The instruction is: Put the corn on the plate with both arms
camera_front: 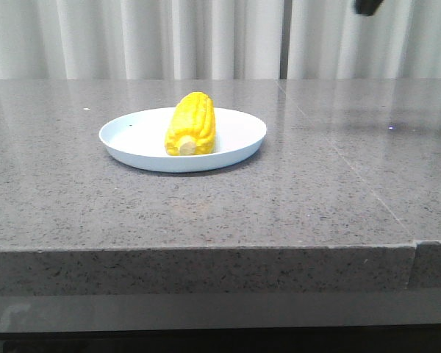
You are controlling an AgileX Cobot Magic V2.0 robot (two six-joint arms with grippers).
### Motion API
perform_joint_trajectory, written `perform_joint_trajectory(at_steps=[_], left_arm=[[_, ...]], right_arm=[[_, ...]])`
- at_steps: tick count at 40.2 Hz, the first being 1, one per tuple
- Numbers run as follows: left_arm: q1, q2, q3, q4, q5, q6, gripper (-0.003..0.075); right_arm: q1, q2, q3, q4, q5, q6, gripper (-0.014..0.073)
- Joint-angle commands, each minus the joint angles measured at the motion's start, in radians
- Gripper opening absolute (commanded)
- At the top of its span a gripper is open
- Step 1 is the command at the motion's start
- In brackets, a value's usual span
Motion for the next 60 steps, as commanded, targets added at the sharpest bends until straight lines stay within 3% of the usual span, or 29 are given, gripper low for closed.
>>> perform_joint_trajectory(at_steps=[1, 10, 22, 29, 37, 46, 60], left_arm=[[-0.007, 0.012, -0.027, 0.002, -0.072, -0.006, -0.0020], [-0.007, 0.012, -0.027, 0.002, -0.072, -0.006, -0.0020], [-0.007, 0.012, -0.027, 0.002, -0.072, -0.006, -0.0020], [-0.007, 0.012, -0.027, 0.002, -0.072, -0.006, -0.0020], [-0.007, 0.012, -0.027, 0.002, -0.072, -0.006, -0.0020], [-0.007, 0.012, -0.027, 0.002, -0.072, -0.006, -0.0020], [-0.007, 0.012, -0.027, 0.002, -0.072, -0.006, -0.0020]], right_arm=[[-0.050, -0.083, 0.002, -0.020, 0.091, -0.056, -0.0063], [-0.080, -0.262, 0.273, -0.047, -0.101, -0.133, -0.0062], [-0.078, -0.647, 0.844, -0.110, -0.652, -0.140, -0.0067], [-0.078, -0.862, 1.169, -0.157, -0.907, -0.140, -0.0067], [-0.078, -1.075, 1.429, -0.187, -1.116, -0.140, -0.0067], [-0.078, -1.237, 1.521, -0.189, -1.203, -0.140, -0.0067], [-0.078, -1.254, 1.527, -0.189, -1.197, -0.140, -0.0067]])
